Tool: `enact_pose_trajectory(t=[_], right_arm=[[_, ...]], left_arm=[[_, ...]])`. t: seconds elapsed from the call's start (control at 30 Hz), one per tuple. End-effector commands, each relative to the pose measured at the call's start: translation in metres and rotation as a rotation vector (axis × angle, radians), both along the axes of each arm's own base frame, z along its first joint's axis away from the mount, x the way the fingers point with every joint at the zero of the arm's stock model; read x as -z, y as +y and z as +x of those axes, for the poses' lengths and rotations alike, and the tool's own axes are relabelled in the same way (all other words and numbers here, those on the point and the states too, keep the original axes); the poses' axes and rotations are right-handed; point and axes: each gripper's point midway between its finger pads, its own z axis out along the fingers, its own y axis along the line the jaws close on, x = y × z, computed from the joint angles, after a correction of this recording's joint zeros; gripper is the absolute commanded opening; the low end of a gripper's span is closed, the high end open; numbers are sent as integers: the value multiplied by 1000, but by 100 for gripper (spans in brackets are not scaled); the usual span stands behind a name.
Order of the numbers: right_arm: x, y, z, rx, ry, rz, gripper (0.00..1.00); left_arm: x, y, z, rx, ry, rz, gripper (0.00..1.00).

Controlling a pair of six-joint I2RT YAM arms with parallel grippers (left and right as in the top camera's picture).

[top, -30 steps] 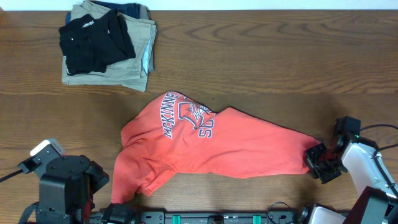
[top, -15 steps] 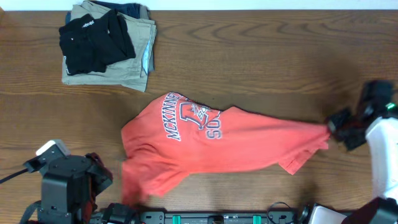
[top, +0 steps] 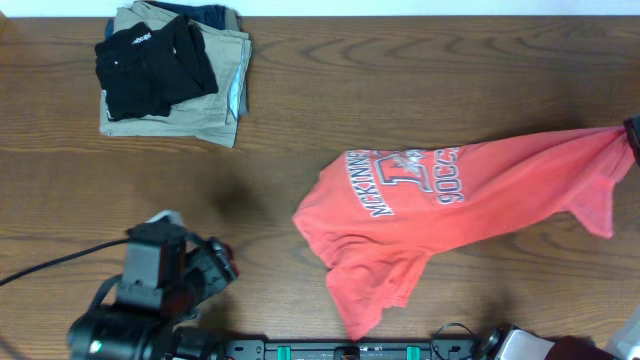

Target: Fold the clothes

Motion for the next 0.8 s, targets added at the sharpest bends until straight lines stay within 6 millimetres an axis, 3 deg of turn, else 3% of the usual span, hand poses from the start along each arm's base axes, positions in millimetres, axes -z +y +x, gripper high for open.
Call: enact_pose_trajectory(t=[0.0, 0.2, 0.43, 0.77], right_arm=[[6, 0, 4, -38, 29, 1, 2], [15, -1, 5, -41, 57, 17, 1], [19, 0, 4, -47, 74, 22, 1], [21, 1, 1, -53, 89, 28, 2]], left_arm=[[20, -35, -7, 139, 85, -148, 69], [47, -64, -7, 264, 177, -214, 69], [59, -108, 3, 387, 213, -222, 69], [127, -174, -2, 480, 378, -125, 66]])
